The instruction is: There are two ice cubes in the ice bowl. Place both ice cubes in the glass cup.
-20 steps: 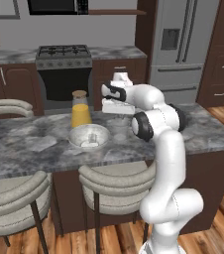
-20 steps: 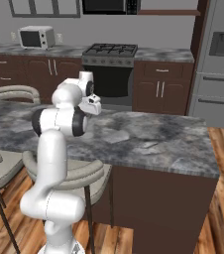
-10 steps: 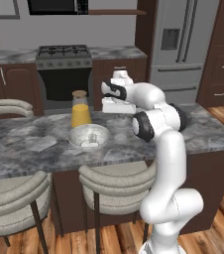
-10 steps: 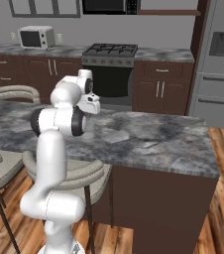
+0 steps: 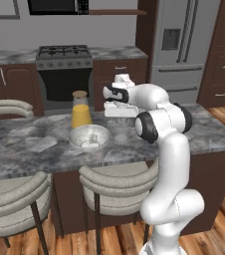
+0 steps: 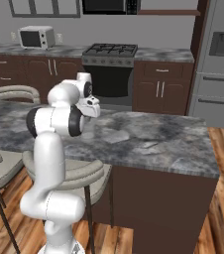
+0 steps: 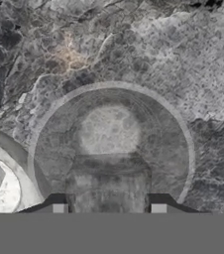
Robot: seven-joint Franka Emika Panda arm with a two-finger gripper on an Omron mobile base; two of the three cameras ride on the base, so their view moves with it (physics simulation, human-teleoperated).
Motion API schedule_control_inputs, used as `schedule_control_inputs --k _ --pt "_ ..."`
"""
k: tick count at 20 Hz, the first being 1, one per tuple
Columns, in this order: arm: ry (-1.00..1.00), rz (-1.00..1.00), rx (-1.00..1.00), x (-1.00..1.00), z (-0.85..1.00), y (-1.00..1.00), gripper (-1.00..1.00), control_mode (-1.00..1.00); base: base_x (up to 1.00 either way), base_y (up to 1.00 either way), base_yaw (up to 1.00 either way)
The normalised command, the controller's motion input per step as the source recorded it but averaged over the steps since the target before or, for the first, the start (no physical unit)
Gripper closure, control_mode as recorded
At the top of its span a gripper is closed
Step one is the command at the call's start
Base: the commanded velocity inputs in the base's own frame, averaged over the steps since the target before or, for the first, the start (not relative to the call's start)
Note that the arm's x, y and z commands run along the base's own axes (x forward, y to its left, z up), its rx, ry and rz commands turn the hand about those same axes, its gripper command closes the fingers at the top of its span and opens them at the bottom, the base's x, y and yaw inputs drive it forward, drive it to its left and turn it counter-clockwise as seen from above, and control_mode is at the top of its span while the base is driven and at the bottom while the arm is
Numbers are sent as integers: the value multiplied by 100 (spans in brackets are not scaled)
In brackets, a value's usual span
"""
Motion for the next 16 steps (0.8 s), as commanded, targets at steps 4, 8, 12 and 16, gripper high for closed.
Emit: schedule_control_inputs --k 4,8,12,16 --pt "-13 3 0 0 0 -4 100 -100 0 0 0" --pt "-10 0 0 0 0 0 100 -100 0 0 0" --pt "-17 2 -2 0 0 0 100 -100 0 0 0" --pt "-10 2 -1 0 0 0 100 -100 0 0 0"
